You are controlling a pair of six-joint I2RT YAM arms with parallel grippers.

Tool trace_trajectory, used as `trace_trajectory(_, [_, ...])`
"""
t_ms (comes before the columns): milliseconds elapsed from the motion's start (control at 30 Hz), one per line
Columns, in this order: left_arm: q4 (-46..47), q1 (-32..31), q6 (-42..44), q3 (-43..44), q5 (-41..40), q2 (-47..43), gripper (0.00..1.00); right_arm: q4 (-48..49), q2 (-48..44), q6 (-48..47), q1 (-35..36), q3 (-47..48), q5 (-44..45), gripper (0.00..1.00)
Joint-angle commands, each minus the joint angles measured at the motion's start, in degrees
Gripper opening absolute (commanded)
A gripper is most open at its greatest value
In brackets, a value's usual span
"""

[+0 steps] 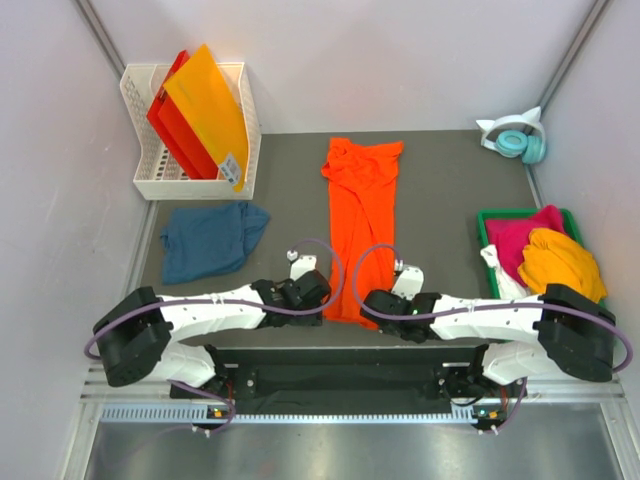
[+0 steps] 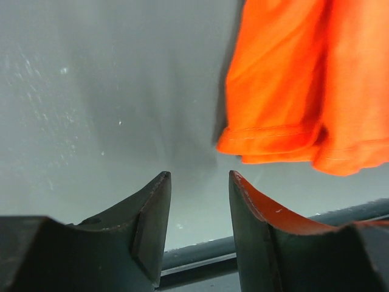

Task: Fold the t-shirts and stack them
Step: Fold the tshirt

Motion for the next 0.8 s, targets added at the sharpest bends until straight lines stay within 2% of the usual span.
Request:
trace_trajectory(0, [-1.52,-0.09,2.58,4.84,-3.52,-3.07,0.49,-4.90,2.12,-0.02,1.62,-0.31,-4.78,0.00])
trace_trajectory(200, [-0.91,-0.08,5.32,6.43,-4.40,-0.19,0.51,-4.54,3.62,0.24,1.62,0.48,-4.95,0.00])
trace_trajectory(600, [4.27,-0.08,5.23,5.11,-2.29,7.47,0.51,-4.89,3.79,1.56,1.71,0.48,-5.04,0.00])
trace_trajectory(767, [5.60,-0.08,4.97,4.76,-1.15,7.74,0.51,-5.16,3.71,1.74,1.62,0.39,-5.04,0.00])
